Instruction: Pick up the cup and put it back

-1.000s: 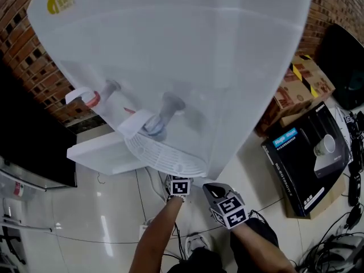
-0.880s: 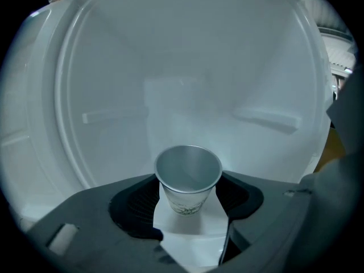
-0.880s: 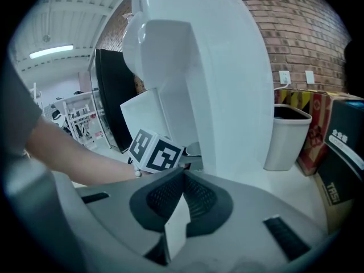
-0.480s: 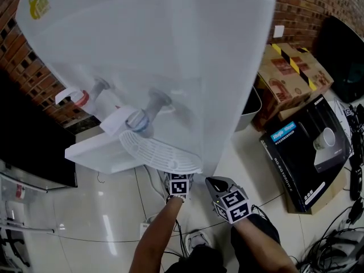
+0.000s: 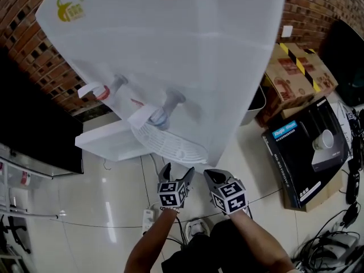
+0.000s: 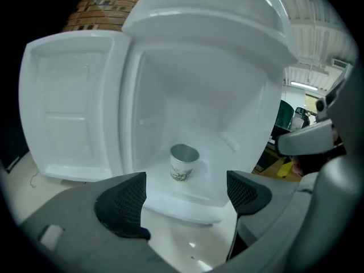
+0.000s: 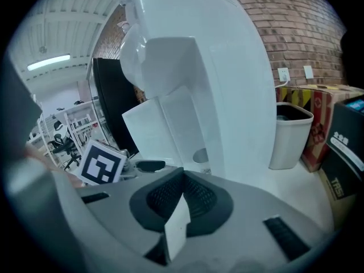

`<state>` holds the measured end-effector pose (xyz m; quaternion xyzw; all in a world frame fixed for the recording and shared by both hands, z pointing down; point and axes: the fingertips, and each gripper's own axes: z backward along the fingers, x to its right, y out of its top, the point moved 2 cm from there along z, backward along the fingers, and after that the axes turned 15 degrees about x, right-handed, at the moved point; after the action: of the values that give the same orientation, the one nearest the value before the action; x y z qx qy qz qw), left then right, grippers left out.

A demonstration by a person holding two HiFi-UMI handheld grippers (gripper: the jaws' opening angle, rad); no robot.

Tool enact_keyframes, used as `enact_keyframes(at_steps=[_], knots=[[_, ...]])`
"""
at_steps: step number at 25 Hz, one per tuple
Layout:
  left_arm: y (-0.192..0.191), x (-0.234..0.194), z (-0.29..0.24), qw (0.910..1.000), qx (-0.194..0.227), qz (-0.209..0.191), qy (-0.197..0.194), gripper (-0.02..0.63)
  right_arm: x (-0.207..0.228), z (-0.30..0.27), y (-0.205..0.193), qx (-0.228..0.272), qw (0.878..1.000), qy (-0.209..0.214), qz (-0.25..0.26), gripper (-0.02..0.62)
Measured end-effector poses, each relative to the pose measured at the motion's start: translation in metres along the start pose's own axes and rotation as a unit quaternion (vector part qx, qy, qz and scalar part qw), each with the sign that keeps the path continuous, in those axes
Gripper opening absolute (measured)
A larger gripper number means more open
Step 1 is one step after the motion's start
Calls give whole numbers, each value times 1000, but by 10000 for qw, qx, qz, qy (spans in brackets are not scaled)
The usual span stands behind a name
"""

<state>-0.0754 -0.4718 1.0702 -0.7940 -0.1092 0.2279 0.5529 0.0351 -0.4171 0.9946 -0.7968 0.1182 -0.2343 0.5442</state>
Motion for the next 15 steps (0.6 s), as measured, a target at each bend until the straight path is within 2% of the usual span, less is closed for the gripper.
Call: enact_keyframes(at_steps=[6, 9, 11, 15], knots=[[71, 26, 86, 9989, -389, 151, 216, 440, -43, 39, 63, -367, 9988, 127, -305, 11], [121, 44, 132, 9983, -465, 125, 330, 408, -72, 72, 109, -508, 9980, 248, -279, 11], [156, 58, 162, 9979, -482, 80, 414, 351, -89, 96, 141, -599, 9974, 307, -247, 11], [239, 94, 238, 9958, -379, 100, 826, 311, -126, 152, 212, -765, 9957, 503, -156, 11]])
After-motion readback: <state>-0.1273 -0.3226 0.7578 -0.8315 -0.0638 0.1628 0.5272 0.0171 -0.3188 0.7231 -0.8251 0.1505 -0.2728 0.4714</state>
